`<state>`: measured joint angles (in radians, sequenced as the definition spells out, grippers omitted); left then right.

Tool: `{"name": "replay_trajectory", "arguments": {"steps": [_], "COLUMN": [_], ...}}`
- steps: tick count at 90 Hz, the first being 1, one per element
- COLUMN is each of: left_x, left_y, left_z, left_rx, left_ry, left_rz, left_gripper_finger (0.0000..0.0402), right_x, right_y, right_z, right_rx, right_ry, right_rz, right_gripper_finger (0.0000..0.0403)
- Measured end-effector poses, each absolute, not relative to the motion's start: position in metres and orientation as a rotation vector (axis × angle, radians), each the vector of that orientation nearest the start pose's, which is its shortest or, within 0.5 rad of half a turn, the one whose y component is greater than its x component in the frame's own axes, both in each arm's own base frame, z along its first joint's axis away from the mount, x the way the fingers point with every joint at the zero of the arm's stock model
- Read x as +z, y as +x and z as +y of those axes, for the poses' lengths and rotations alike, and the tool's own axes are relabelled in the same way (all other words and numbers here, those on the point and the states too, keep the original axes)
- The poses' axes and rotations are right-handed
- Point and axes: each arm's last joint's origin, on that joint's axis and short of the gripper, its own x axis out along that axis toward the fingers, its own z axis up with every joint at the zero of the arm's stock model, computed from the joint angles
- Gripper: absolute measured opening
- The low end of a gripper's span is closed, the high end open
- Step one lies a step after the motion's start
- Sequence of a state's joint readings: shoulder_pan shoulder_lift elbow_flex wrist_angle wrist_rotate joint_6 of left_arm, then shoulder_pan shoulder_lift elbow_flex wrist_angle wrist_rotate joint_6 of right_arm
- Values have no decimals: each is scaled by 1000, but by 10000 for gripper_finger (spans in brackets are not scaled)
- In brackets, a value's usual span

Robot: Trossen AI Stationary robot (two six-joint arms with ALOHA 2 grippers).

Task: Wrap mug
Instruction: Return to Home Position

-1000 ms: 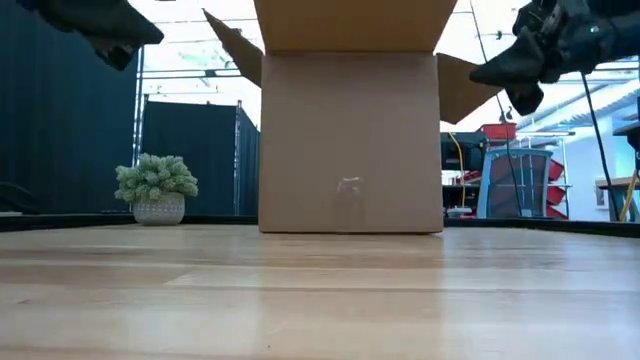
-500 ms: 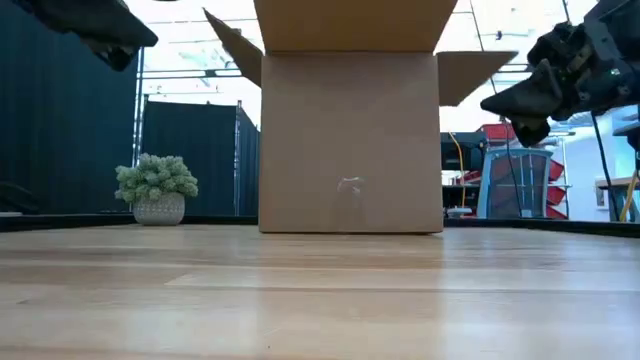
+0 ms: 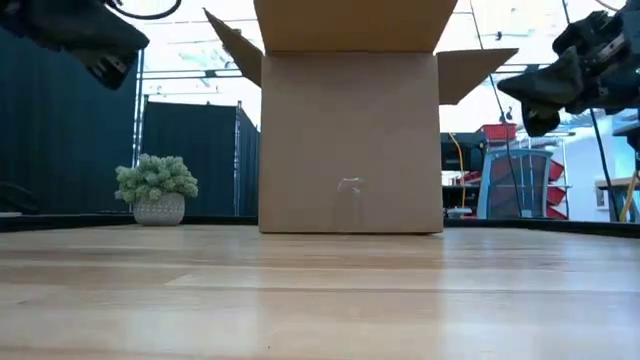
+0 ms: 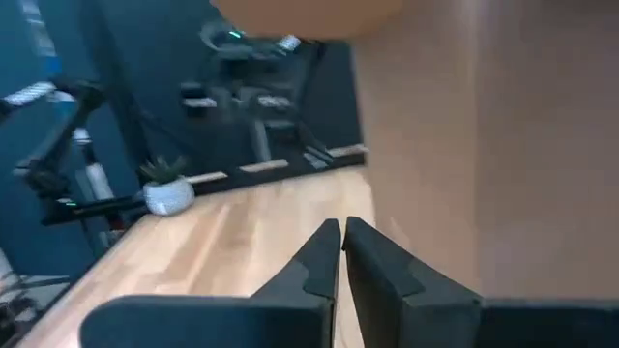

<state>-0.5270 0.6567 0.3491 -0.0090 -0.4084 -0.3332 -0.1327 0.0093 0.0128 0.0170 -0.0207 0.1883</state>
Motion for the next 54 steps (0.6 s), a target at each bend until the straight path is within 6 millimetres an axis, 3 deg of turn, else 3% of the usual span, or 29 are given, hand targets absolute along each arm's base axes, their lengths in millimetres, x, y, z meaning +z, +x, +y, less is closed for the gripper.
{"name": "replay_trajectory", "arguments": {"steps": [30, 54], "left_x": [203, 202], "left_y": [127, 115], "left_z": [-60, -40], "left_rx": [-66, 58], "left_ry": [-206, -158], "left_rz": [249, 130], "left_gripper_finger": [1, 1], "right_x": [170, 170], "right_y": [97, 98], "right_z": [-7, -7], "right_rx": [-165, -161], "right_ry": [145, 198], "right_rz": [-46, -42], "right_gripper_finger": [6, 6]}}
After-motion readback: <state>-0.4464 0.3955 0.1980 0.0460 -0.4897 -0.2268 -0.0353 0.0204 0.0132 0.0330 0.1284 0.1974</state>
